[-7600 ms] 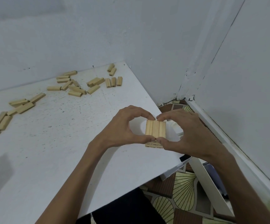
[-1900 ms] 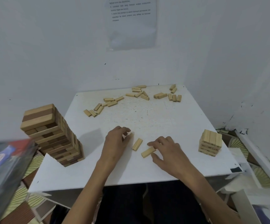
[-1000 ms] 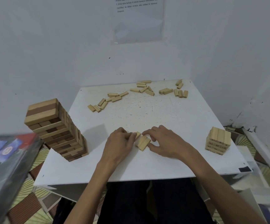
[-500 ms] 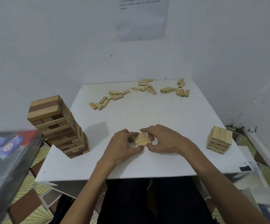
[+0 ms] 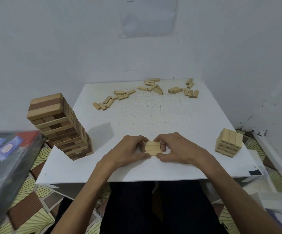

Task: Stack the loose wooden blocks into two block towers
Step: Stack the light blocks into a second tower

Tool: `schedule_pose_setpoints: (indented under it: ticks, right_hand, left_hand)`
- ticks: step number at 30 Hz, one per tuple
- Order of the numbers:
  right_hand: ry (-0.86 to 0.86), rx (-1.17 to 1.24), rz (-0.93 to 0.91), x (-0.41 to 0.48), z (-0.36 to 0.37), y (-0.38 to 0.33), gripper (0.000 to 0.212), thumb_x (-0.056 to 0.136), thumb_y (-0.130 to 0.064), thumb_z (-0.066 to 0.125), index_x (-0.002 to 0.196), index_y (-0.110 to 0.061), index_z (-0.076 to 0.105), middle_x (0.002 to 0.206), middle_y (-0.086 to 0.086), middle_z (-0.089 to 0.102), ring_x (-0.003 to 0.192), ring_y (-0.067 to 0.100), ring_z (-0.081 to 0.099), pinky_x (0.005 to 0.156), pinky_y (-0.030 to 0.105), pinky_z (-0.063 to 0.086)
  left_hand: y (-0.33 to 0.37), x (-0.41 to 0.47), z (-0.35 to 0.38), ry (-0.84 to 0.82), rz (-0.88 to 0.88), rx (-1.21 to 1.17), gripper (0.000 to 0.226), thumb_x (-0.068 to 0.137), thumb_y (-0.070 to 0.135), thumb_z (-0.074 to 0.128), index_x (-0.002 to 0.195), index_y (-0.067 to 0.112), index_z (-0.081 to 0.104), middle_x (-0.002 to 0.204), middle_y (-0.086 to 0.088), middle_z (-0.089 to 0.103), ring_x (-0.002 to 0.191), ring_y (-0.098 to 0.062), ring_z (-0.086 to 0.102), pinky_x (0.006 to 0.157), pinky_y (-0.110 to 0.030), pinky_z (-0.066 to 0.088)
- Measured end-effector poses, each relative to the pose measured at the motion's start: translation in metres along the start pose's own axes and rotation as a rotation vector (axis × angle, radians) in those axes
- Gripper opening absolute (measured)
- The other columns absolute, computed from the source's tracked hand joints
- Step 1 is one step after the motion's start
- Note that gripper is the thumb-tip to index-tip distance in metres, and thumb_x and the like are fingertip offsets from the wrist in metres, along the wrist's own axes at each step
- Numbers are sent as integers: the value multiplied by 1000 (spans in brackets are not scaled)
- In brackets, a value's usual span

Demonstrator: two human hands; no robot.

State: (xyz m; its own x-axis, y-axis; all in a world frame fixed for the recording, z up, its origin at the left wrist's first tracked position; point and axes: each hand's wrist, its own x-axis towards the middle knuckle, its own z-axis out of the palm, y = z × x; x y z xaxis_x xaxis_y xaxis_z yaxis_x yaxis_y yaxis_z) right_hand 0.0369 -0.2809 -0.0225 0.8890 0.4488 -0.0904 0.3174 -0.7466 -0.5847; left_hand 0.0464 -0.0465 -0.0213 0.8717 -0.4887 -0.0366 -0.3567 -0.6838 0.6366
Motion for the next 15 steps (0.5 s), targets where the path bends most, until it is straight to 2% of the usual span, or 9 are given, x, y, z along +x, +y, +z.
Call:
schedule_pose_setpoints:
  ticks: [5,10,15]
  right_hand:
    - [29,33,-19,-7,2,-1,39,86,-39,70,122,-30,58,90,-15,57,92,0,50,81,31,51]
    - [42,-30,-19,-9,5,-4,36,84,-44,66,116,-34,52,93,-15,52,94,2,47,80,33,50]
    - [67,-22,-37,-12,5,-3,42,87,-46,67,126,-33,55,93,-16,53,97,0,47,84,28,48]
  left_hand:
    - [4,3,-2,-69,26,33,50,87,37,81,131,23,63,87,14,64,72,1,51,66,-15,39]
    - [9,3,3,-49,58,154,47,86,38,74,127,17,61,87,15,58,79,-3,55,69,-16,38]
    - [7,0,9,-43,66,188,45,89,37,68,128,18,57,95,12,56,86,-9,53,75,-23,42]
